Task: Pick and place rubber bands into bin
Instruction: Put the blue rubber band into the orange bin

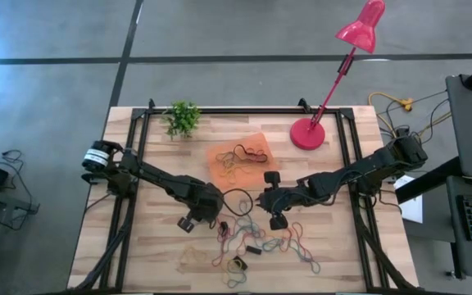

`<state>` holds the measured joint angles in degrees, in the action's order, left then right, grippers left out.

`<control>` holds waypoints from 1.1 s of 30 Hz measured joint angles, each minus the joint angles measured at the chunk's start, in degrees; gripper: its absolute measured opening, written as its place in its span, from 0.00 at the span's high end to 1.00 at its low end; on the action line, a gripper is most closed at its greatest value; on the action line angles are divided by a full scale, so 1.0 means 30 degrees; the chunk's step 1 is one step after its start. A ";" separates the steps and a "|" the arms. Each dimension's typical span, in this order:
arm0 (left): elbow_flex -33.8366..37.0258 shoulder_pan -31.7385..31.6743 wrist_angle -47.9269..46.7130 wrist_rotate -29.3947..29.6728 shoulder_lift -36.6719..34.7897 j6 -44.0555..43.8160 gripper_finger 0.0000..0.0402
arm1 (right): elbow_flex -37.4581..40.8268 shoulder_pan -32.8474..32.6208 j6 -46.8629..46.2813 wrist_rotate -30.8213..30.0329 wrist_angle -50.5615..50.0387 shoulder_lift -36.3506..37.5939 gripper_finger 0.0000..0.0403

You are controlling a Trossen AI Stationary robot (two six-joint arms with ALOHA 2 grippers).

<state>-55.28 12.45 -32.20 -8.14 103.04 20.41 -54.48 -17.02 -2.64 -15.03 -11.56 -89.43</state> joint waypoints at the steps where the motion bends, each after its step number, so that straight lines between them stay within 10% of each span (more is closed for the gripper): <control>1: -0.0061 0.0000 -0.0083 0.0014 -0.0049 -0.0160 0.99 | 0.0062 0.0000 -0.0055 0.0001 -0.0014 0.0000 0.85; 16: -0.0098 0.0028 -0.0498 0.0811 -0.5922 -0.1982 1.00 | 0.0204 0.0000 -0.0120 -0.0006 0.0010 0.0000 0.85; 33: 0.0051 -0.0328 0.4379 0.9388 -0.9200 -0.1625 1.00 | 0.0197 0.0000 0.0470 -0.0020 0.0256 0.0000 0.85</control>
<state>-55.12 11.46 -19.06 20.03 75.44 15.53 -53.89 -17.02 -1.24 -15.09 -10.79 -89.43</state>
